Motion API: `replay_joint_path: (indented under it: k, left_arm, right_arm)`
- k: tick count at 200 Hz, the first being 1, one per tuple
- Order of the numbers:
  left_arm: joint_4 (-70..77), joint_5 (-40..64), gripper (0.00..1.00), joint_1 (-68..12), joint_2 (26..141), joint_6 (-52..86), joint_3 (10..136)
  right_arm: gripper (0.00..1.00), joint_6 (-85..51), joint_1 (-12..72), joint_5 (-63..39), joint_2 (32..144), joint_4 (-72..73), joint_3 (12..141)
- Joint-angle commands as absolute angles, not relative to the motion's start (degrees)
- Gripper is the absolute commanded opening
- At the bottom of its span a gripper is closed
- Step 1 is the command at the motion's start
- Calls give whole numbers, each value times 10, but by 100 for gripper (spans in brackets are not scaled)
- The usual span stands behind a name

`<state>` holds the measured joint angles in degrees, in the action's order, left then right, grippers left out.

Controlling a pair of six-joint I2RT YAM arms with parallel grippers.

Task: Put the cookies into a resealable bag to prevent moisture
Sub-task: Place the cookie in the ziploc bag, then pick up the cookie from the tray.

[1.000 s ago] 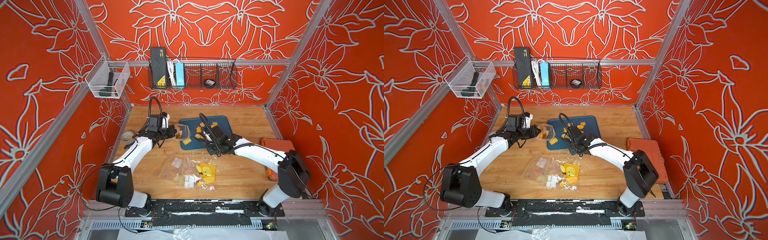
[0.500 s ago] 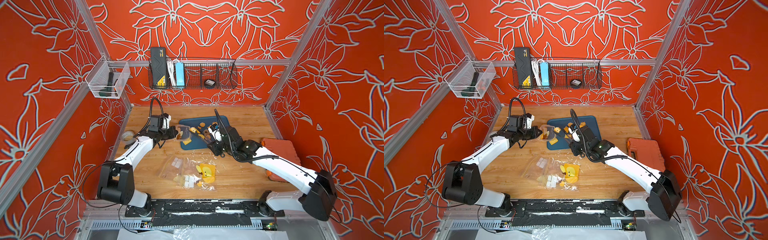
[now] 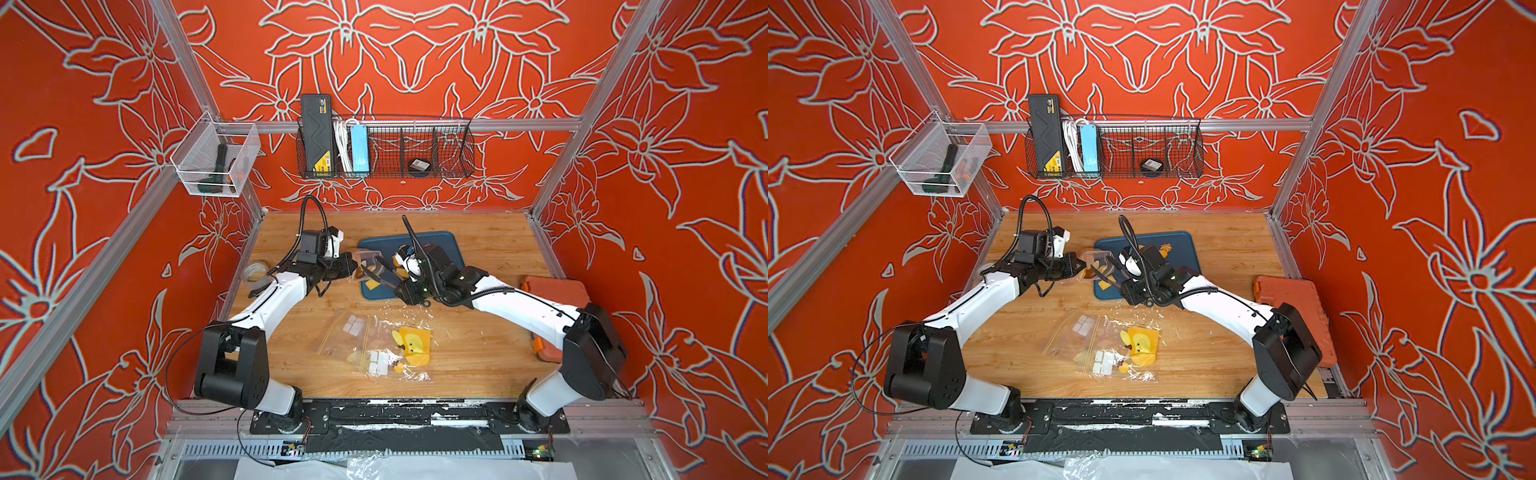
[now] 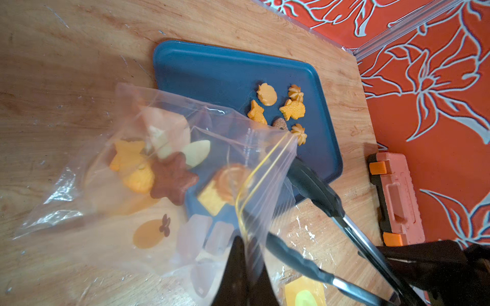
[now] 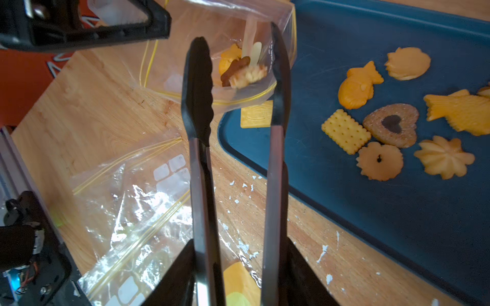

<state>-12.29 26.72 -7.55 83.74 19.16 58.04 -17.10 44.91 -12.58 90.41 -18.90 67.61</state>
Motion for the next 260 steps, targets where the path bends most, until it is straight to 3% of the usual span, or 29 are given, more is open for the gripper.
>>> replay_joint_path:
  k: [1,28,52,90,260]
  left_arm:
    - [-113,275,0,-74,843,184,586]
    - [-113,272,0,-74,842,184,586]
    - [-113,271,0,-73,840,183,586]
    - [-106,277,0,-74,832,184,581]
    - [-106,286,0,-74,838,180,582]
  right_arm:
    - [53,-173,450,-134,868,-171,687]
    - [52,-179,449,-108,805,-162,634]
    - [47,-193,445,-26,744,-185,580]
    - [42,-196,413,48,744,-283,555]
    - [47,-183,338,-53,892,-309,623]
